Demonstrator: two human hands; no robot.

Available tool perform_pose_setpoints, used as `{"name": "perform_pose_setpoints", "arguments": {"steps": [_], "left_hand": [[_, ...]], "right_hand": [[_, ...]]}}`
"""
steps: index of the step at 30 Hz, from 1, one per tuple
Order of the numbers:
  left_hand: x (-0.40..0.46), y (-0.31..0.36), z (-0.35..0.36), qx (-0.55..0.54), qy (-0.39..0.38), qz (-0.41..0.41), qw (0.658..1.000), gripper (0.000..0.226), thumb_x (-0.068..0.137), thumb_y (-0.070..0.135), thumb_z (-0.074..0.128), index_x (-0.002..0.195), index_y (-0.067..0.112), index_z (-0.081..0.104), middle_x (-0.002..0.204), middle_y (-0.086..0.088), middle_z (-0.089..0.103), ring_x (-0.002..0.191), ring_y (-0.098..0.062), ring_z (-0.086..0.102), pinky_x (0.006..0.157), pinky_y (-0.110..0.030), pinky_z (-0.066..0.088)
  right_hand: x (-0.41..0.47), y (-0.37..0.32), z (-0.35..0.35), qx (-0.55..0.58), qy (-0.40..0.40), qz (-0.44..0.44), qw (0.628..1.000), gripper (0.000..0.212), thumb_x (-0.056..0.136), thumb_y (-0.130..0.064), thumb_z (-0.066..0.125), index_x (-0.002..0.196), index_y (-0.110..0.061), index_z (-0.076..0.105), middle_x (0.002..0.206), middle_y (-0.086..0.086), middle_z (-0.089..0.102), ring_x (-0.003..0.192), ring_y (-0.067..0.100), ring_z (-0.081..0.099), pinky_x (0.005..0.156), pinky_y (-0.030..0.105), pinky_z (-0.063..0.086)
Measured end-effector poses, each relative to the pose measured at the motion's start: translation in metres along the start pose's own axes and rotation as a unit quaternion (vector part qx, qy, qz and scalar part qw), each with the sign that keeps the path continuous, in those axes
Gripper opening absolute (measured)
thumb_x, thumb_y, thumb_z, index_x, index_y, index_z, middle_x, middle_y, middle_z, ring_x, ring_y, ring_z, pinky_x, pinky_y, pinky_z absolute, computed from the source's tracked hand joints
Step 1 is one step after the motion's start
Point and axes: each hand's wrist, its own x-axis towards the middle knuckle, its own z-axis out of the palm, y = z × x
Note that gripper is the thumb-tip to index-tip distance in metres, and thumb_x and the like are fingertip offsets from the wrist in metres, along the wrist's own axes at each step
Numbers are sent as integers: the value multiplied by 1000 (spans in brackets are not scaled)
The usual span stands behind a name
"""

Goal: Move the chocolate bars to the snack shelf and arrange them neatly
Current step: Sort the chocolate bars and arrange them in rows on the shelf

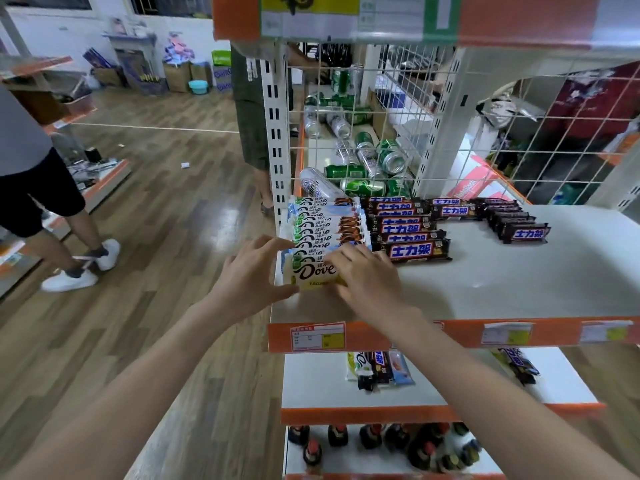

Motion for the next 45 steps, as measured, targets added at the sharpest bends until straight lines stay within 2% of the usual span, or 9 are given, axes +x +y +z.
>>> {"name": "perform_pose_setpoints", "arguments": {"steps": [8,15,18,22,27,31,34,41,45], "left_hand": [[4,19,-1,14,-7,24,1000,66,71,41,75,129,28,45,131,3,46,116,-19,49,96,-44,39],[10,61,10,41,14,59,997,62,75,40,72,129,26,46,132,2,43,119,-21,45,96,-42,34],[12,86,22,35,15,66,997,60,76,37,72,129,26,46,130,3,45,119,-20,44,94,-40,35],[14,130,41,21,-1,73,997,60,76,38,72,129,26,46,130,0,45,116,-23,47,96,-48,39],[16,189,73,20,-20,79,996,60,78,43,68,130,26,44,128,2,46,121,-20,43,95,-45,40],[15,232,98,-1,-25,68,997,58,78,43,67,129,30,44,128,4,44,120,-18,44,96,-45,39],[11,262,115,-20,-31,68,997,55,77,42,67,127,32,45,128,6,44,118,-16,45,96,-41,40],[-15,314,147,-29,-27,59,997,55,77,44,66,126,35,44,126,8,46,115,-14,45,98,-45,38],[-40,334,163,-49,-21,64,997,56,76,39,69,126,28,48,125,3,50,116,-17,47,98,-44,39]], "right_hand": [[-10,15,-17,0,20,11,1000,42,85,-30,63,125,-28,50,124,-6,53,115,17,47,91,36,35],[-39,63,-36,-29,13,40,999,39,89,-39,56,126,-29,47,126,-8,50,117,16,46,96,37,34],[-53,87,-47,-34,18,53,998,38,89,-41,55,125,-29,49,124,-8,51,114,15,47,91,34,33],[-78,122,-61,-47,19,67,996,40,89,-46,53,124,-27,50,123,-7,52,111,18,50,88,35,35],[-115,169,-79,-58,27,87,994,40,85,-42,61,119,-21,58,115,0,59,101,25,58,80,36,40],[-142,210,-92,-56,-7,99,993,42,92,-46,48,131,-30,46,130,-7,49,115,18,49,87,34,34],[-164,233,-100,-37,-14,104,994,42,93,-45,47,132,-31,44,133,-8,46,120,18,45,93,36,32],[-216,256,-111,-35,16,79,996,40,90,-37,54,129,-30,49,128,-8,51,116,19,48,88,34,36],[-244,257,-106,-12,33,62,997,37,87,-37,59,123,-26,54,121,-5,57,110,22,53,83,35,38]]}}
